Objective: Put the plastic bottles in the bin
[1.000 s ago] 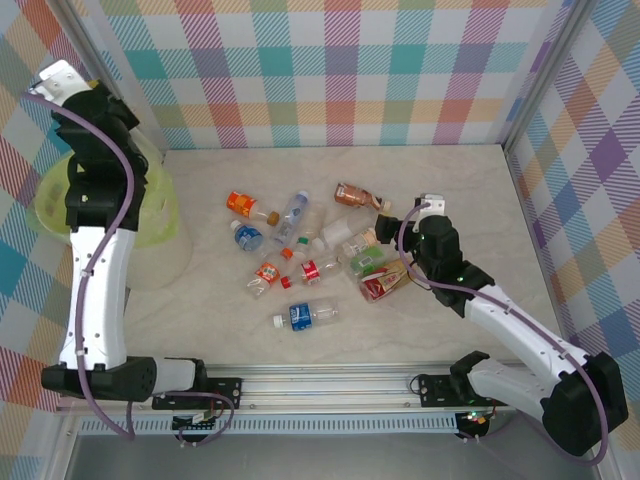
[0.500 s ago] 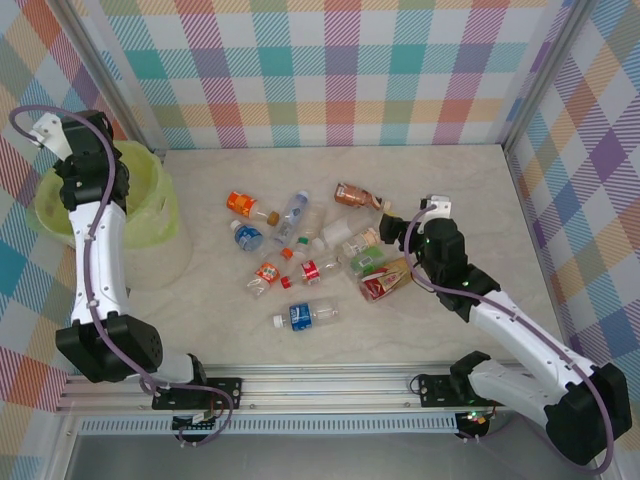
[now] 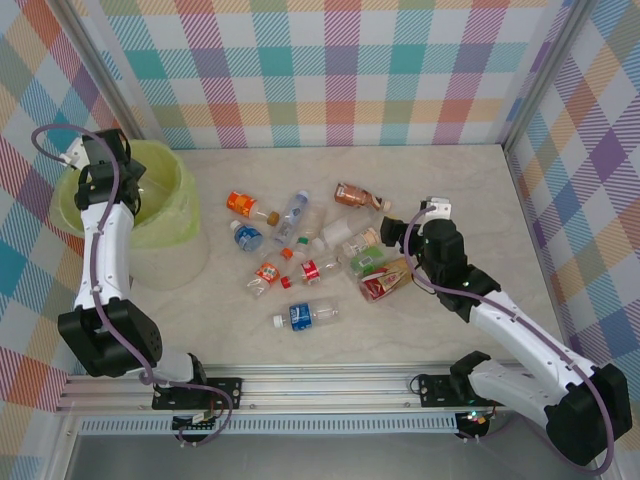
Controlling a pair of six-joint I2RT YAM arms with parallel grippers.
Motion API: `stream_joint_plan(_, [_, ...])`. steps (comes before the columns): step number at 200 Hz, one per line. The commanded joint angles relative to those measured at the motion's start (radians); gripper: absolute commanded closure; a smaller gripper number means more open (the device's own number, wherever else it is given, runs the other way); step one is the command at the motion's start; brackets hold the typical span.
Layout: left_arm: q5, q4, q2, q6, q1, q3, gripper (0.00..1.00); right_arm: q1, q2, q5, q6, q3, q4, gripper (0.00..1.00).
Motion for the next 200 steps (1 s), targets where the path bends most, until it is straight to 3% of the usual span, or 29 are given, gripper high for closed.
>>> stream_joint_plan(1, [0.039,0.019,-0.016,0.005,0.004,0.020,0.41,-0.002,0.000,0.022,0.030,-0.018,-0.006,0.00])
stream_joint_plan(32, [0.077,0.036,-0.029,0.021,0.004,0.027,0.26,-0.002,0.006,0.040,0.051,-0.026,-0.025,0.00])
stream_joint_plan(92, [0.268,0.108,-0.105,0.028,-0.010,0.018,0.02,-0.029,0.005,0.014,0.108,-0.027,-0.114,0.00])
stream_joint_plan(155, [0.507,0.194,-0.184,0.054,-0.132,0.029,0.00,-0.098,0.053,-0.066,0.308,-0.022,-0.297,0.00])
stream_joint_plan(178, [0.549,0.200,-0.193,0.074,-0.227,0.019,0.00,-0.099,0.085,-0.099,0.413,-0.009,-0.377,0.00])
stream_joint_plan(200, [0.621,0.225,-0.194,0.114,-0.327,-0.007,0.00,-0.097,0.106,-0.228,0.501,-0.014,-0.388,0.00])
